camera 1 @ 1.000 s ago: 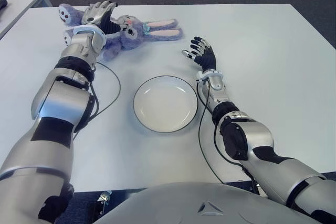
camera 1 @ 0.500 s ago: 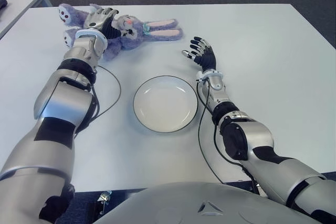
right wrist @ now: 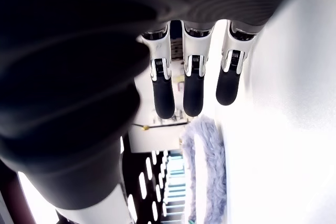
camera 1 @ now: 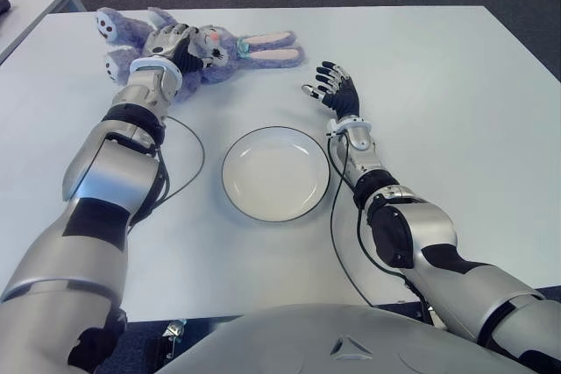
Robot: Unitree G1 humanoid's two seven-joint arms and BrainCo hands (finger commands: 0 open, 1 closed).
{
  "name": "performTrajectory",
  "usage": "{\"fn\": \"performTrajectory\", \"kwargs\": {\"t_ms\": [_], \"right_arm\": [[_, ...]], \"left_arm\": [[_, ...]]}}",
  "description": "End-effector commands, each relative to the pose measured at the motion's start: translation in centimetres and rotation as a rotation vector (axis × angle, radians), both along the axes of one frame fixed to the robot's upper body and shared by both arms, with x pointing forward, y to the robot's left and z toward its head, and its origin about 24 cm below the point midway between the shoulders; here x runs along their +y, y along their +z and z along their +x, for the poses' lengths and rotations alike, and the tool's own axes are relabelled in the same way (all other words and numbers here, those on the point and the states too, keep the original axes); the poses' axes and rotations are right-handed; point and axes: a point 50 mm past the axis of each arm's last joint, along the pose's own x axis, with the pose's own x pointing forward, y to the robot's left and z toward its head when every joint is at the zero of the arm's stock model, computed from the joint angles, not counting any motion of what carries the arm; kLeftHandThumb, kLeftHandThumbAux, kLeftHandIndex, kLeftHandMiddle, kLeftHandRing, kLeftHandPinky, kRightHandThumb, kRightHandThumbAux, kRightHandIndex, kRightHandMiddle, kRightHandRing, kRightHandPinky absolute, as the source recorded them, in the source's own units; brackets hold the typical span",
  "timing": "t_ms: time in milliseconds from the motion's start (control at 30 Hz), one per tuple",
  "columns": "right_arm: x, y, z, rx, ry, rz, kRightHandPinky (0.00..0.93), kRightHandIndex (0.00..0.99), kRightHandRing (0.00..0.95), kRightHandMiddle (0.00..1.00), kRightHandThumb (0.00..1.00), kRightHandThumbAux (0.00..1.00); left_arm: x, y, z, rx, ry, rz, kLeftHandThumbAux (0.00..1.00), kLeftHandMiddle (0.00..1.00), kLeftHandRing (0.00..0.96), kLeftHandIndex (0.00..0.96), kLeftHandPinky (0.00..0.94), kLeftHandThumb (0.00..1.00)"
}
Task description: Put the doll into the plate.
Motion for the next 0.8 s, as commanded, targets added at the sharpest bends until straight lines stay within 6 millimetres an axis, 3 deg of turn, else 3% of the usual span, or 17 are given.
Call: {"fn": "performTrajectory", "kwargs": {"t_ms": [33, 367, 700, 800], "right_arm": [[2.6, -10.0, -7.5, 0.450, 0.024, 0.049, 0.212, 0.187, 0.210, 0.237, 0.115, 0.936], [2.5, -10.1, -7.6, 0.452, 0.017, 0.044, 0.202, 0.200, 0.219, 0.246, 0.134, 0.939], [2.5, -10.0, -7.5, 0.454, 0.016, 0.048, 0.225, 0.219, 0.230, 0.254, 0.152, 0.933], [2.5, -10.0, -7.5, 0.455, 0.016, 0.049, 0.217, 0.216, 0.227, 0.254, 0.155, 0.930]], "left_arm": [[0.8, -3.7, -1.5, 0.137, 0.048, -0.020, 0.345, 0.007, 0.033, 0.006, 0.079, 0.350], [1.0, -4.2, -1.7, 0.135, 0.083, -0.039, 0.361, 0.045, 0.058, 0.055, 0.087, 0.466], [1.1, -4.8, -2.0, 0.122, 0.120, -0.082, 0.442, 0.109, 0.115, 0.121, 0.172, 0.650], [1.2, -5.0, -2.1, 0.122, 0.126, -0.078, 0.446, 0.113, 0.119, 0.123, 0.167, 0.663]]}}
